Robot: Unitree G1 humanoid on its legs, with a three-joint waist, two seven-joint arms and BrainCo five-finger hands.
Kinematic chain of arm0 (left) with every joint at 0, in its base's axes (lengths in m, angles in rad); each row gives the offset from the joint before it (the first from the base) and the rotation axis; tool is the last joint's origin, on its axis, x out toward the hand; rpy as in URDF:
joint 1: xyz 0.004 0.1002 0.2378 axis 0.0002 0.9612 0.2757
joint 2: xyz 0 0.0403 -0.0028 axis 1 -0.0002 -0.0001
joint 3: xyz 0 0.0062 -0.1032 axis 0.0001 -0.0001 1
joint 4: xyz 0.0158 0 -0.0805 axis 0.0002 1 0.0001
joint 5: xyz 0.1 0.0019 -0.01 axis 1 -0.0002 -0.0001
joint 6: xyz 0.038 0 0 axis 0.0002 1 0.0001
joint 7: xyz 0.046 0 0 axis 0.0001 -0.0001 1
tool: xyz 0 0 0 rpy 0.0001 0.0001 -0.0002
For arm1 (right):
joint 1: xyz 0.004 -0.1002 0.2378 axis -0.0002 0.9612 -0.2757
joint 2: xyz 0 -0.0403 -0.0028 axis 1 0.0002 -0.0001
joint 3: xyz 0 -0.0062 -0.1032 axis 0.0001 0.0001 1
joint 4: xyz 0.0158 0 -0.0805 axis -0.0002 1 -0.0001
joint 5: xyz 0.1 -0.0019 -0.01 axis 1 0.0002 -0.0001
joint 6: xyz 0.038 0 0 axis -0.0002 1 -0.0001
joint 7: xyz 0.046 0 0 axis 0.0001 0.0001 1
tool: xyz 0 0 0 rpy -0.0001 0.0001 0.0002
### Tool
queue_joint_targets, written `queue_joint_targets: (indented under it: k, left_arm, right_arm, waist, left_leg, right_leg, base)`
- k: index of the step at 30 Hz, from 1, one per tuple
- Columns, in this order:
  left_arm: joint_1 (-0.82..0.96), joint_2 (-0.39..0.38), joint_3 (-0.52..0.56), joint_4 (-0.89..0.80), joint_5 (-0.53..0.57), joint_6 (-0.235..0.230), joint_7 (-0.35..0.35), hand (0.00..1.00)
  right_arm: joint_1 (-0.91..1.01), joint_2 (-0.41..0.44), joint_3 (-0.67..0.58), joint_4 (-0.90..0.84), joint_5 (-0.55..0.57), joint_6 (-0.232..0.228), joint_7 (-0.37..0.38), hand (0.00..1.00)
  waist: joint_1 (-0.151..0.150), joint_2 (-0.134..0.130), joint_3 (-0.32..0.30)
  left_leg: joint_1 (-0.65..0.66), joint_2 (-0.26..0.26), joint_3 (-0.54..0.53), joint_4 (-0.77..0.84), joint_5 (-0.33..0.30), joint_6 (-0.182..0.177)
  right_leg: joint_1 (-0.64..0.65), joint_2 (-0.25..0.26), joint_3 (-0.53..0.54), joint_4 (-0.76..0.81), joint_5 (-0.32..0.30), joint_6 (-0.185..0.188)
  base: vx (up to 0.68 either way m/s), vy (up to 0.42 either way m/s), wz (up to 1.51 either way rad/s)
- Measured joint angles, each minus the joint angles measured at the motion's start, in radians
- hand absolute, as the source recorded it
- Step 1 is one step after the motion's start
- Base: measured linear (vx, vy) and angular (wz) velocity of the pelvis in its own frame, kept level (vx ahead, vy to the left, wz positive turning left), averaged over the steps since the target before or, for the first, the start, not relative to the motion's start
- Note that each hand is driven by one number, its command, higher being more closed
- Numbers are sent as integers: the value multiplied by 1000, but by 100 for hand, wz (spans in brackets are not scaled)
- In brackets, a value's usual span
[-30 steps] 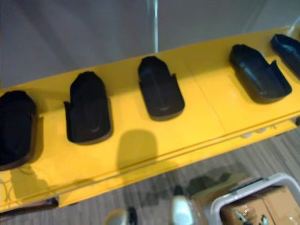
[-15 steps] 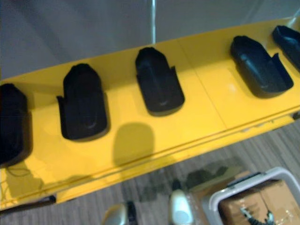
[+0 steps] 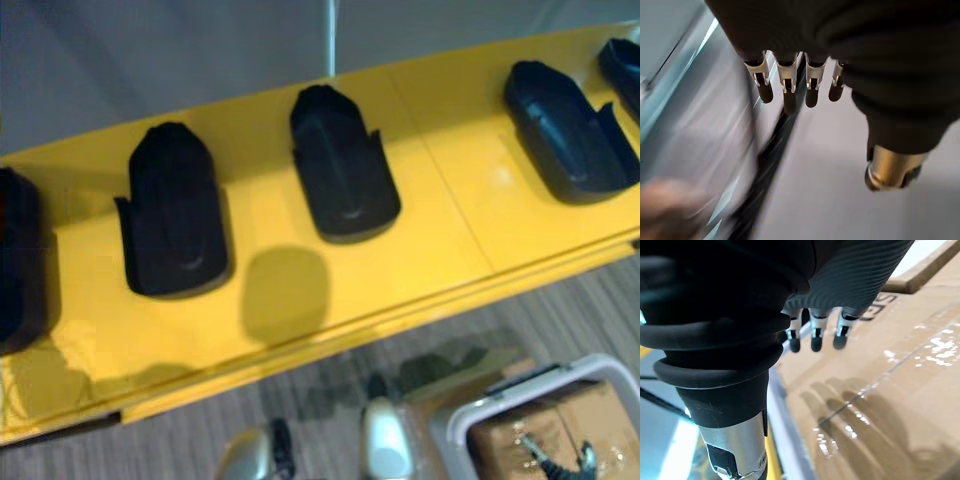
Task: Walk over and take plastic housings, then place them on the shelf
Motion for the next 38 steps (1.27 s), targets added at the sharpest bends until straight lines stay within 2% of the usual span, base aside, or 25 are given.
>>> queue_joint_targets:
  k: [1,2,3,4,5,7,9,10,11,12,13,15,16,18,21,23,24,27,29,31,33,34,35,37,38]
  left_arm:
    - [-20,2,0,-69,-8,-37,76,0]
    - [-26,2,0,-97,-10,-51,101,0]
    - [-34,1,0,-169,-42,-99,150,0]
    - [-37,1,1,-192,-55,-119,165,0]
    - [-37,-2,6,-234,-87,-159,186,0]
    - [-34,-34,51,-296,-107,-201,193,0]
    - [20,-127,162,-427,-160,-251,206,0]
    - [44,-151,188,-455,-169,-264,204,0]
    - [108,-218,245,-525,-190,-291,204,0]
    - [136,-246,266,-554,-195,-303,204,0]
    - [181,-285,295,-596,-193,-316,204,0]
    - [304,-394,365,-707,-190,-348,223,0]
    - [332,-418,387,-733,-188,-355,227,0]
    - [452,-523,479,-814,-132,-392,289,0]
    - [547,-626,535,-843,-89,-384,337,0]
    - [637,-721,590,-823,-97,-348,370,0]
    - [649,-740,599,-806,-118,-341,372,0]
    - [708,-813,618,-587,-215,-279,372,0]
    - [724,-844,614,-379,-315,-264,328,0]
    - [737,-874,587,-249,-373,-260,273,0]
    - [765,-922,523,-61,-448,-243,151,0]
    - [767,-933,513,-20,-475,-234,112,0]
    - [770,-968,501,76,-522,-214,5,0]
    - [775,-1006,497,150,-574,-187,-101,0]
    - [779,-1027,492,209,-596,-161,-186,0]
  right_arm:
    - [-2,7,2,-6,-12,-38,-38,0]
    - [-4,10,5,-12,-15,-49,-53,0]
    - [-9,22,11,-41,-30,-57,-89,0]
    - [-11,28,14,-53,-37,-64,-100,0]
    - [-13,37,28,-76,-37,-72,-116,0]
    - [-20,52,32,-89,-43,-74,-119,0]
    - [-34,74,43,-90,-76,-71,-132,0]
    - [-35,79,51,-90,-76,-70,-135,0]
    - [-36,99,63,-90,-78,-65,-139,0]
    - [-36,107,66,-89,-79,-58,-140,0]
    - [-36,118,69,-89,-79,-47,-142,0]
    - [-36,141,69,-88,-84,-25,-156,0]
    - [-34,144,68,-88,-87,-20,-157,0]
    - [-30,157,61,-87,-95,13,-164,0]
    - [-31,176,50,-82,-94,46,-182,0]
    - [-31,178,48,-65,-91,78,-192,0]
    - [-33,177,48,-56,-89,87,-198,0]
    - [-42,177,48,-5,-69,137,-207,0]
    - [-46,177,46,5,-27,156,-212,0]
    - [-46,177,39,10,-2,166,-221,0]
    - [-46,179,9,41,24,166,-222,0]
    - [-48,182,-2,49,31,166,-221,0]
    - [-55,191,-37,64,41,162,-218,0]
    - [-66,193,-71,86,42,159,-213,0]
    - [-71,196,-92,93,42,151,-203,0]
  waist:
    - [2,10,-20]
    - [2,15,-27]
    - [-2,25,-48]
    - [-2,25,-56]
    - [-3,27,-80]
    - [-4,28,-113]
    - [5,28,-161]
    - [9,27,-169]
    - [20,28,-190]
    - [22,27,-200]
    - [30,26,-215]
    - [69,19,-233]
    - [73,15,-236]
    - [89,4,-273]
    - [111,4,-281]
    - [132,4,-309]
    - [136,4,-310]
    - [152,2,-318]
    - [153,5,-317]
    - [152,4,-316]
    - [148,-9,-319]
    - [147,-12,-319]
    - [144,-22,-313]
    - [133,-33,-315]
    - [129,-43,-307]
  left_leg:
    - [7,-6,-1,-29,14,1]
    - [10,-7,-1,-39,20,0]
    - [19,-7,-9,-63,30,-3]
    - [30,-8,-10,-76,35,-5]
    - [50,-9,-12,-104,46,-7]
    - [74,-10,-18,-138,62,-11]
    - [111,-12,-23,-191,87,-17]
    - [123,-12,-24,-203,93,-19]
    - [133,-11,-45,-218,102,-24]
    - [134,-12,-57,-223,105,-26]
    - [136,-12,-72,-234,109,-24]
    - [152,-14,-102,-247,114,-26]
    - [152,-17,-115,-248,116,-23]
    - [149,-28,-156,-268,125,-16]
    - [151,-39,-188,-275,135,-16]
    - [148,-47,-204,-290,143,-11]
    - [148,-49,-210,-298,146,-11]
    - [150,-54,-215,-323,163,-5]
    - [153,-56,-215,-342,177,-3]
    - [158,-59,-212,-348,181,1]
    - [172,-67,-208,-360,183,4]
    - [173,-68,-206,-365,184,7]
    - [185,-66,-181,-380,190,9]
    - [190,-67,-170,-384,190,8]
    - [204,-69,-157,-395,192,9]
  right_leg:
    - [4,-4,-8,-21,10,-1]
    - [10,-5,-11,-31,14,-1]
    - [33,-6,-22,-60,21,-2]
    - [43,-6,-24,-67,22,-2]
    - [61,-6,-32,-81,22,-2]
    - [86,-7,-50,-102,23,-4]
    - [130,-9,-76,-140,28,-10]
    - [145,-9,-81,-152,30,-11]
    - [179,-10,-109,-181,35,-14]
    - [190,-11,-128,-191,36,-14]
    - [204,-11,-141,-205,38,-13]
    - [252,-13,-181,-240,45,-12]
    - [266,-17,-193,-248,45,-11]
    - [284,-25,-240,-267,47,-9]
    - [322,-35,-278,-286,49,-8]
    - [334,-39,-297,-299,51,-7]
    - [338,-40,-302,-301,51,-7]
    - [350,-41,-325,-320,61,-7]
    - [349,-47,-331,-323,65,-4]
    - [351,-54,-334,-324,67,0]
    - [365,-62,-337,-331,69,3]
    - [366,-64,-338,-332,69,4]
    - [369,-67,-338,-333,69,5]
    - [370,-71,-337,-334,69,5]
    - [370,-72,-325,-334,69,5]
  base:
    - [23,-12,12]
    - [36,-12,16]
    - [29,-11,13]
    - [49,-14,15]
    - [74,-20,12]
    - [86,-26,18]
    - [87,-24,24]
    - [87,-18,36]
    - [74,-21,40]
    - [74,-25,54]
    - [65,-24,48]
    - [45,-8,47]
    - [11,1,59]
    - [24,6,56]
    - [-2,3,42]
    - [-26,7,30]
    - [-47,-8,32]
    - [-49,-7,18]
    - [-8,4,2]
    - [0,0,0]
    - [19,45,1]
    - [23,31,0]
    - [21,24,-3]
    - [26,29,-10]
    - [24,23,-13]
